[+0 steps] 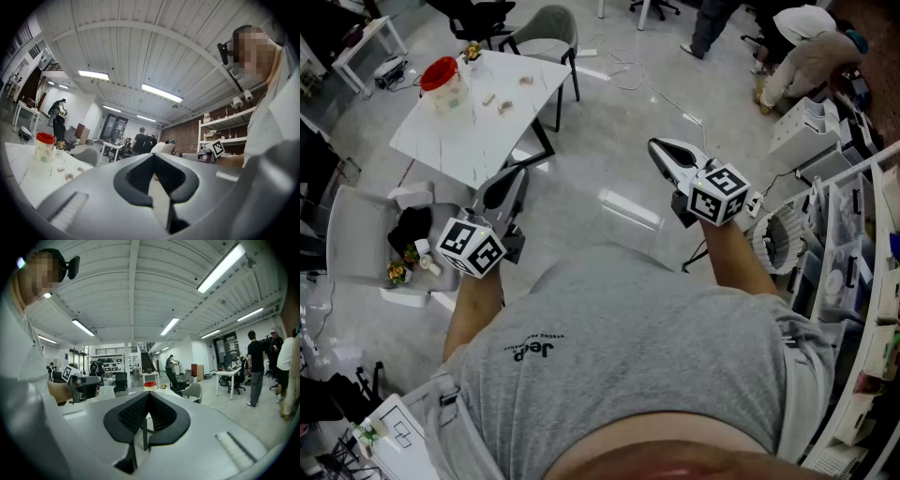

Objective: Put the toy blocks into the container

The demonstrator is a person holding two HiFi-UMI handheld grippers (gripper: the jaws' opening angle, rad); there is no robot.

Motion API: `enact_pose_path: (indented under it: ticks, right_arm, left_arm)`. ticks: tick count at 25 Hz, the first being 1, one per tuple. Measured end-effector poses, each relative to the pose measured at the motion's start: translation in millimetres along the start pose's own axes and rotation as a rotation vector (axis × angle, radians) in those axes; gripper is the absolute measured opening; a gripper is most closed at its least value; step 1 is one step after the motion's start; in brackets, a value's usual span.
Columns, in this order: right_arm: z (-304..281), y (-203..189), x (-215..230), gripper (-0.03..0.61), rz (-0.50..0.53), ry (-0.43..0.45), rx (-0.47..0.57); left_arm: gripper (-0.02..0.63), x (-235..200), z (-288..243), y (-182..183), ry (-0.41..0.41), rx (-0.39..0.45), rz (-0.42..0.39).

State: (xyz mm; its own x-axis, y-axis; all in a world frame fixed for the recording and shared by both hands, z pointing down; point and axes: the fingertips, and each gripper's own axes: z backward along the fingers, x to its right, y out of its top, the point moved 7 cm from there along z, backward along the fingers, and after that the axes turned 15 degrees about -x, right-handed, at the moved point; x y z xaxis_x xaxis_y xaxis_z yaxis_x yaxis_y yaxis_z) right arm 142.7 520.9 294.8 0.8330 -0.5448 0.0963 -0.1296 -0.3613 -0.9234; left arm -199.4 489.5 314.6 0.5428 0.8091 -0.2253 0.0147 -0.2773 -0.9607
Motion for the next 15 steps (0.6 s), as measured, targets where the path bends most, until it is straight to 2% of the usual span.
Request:
enact_pose_path:
  ticks: [15]
  right_arm:
    - [0.5,3.3,8.0,0.003,0.028,0.0,0.003]
  left_arm:
    - [0.058,2.6,-9.3,1.1,0.006,-0.004,0.005]
